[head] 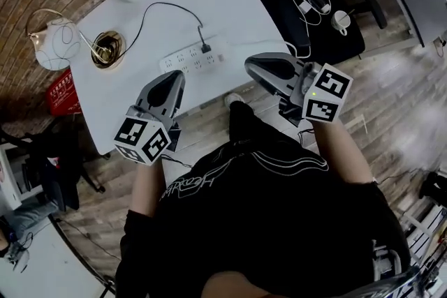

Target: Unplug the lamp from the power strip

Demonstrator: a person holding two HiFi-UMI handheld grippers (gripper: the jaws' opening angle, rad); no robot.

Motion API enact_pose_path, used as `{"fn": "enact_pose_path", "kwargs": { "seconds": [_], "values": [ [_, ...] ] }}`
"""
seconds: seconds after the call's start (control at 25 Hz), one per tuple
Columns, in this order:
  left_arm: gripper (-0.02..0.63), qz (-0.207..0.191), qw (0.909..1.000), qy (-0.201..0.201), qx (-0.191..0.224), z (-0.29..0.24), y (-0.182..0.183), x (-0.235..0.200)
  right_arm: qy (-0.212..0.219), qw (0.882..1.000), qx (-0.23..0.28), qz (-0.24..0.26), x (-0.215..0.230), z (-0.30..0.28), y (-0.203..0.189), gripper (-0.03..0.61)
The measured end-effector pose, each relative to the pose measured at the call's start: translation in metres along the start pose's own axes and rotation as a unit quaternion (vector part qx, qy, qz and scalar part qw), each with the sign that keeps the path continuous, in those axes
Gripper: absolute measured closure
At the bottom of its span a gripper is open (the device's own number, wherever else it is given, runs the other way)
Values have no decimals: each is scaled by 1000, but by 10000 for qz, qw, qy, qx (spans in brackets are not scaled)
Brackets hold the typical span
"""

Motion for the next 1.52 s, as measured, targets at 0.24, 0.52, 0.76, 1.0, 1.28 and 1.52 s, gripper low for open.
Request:
{"fn": "enact_pose_path", "kwargs": {
  "seconds": [0.24, 0.52, 0.76, 1.0, 1.28, 1.52],
  "values": [
    [611, -98, 9964, 524, -656, -26, -35, -60, 78, 9994, -330, -102, 52, -34, -5, 580],
    [611, -380, 9859, 852, -1392, -45, -79, -110, 315, 9947, -927, 311, 89, -69, -21, 580],
    [611, -458, 9778, 937, -1818, -52, -103, -131, 440, 9880, -1425, 413, 105, -95, -40, 580],
    [611, -459, 9731, 922, -2063, -53, -120, -139, 623, 9779, -1832, 793, 114, -112, -62, 579],
    [611, -455, 9746, 824, -2034, -53, -120, -140, 1109, 9613, -2116, 1375, 115, -126, -79, 578],
    [611, -325, 9739, 825, -2091, -53, -120, -139, 1642, 9351, -2441, 1976, 107, -136, -97, 500]
  ]
}}
Point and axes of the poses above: the fingertips, and each gripper's own axes: z backward along the fingers, x to its right, y out of its top, the point moved 1 cm from there along z, backward along the fingers, and after that the axes turned 1 degree about z, right-handed, at the moved point
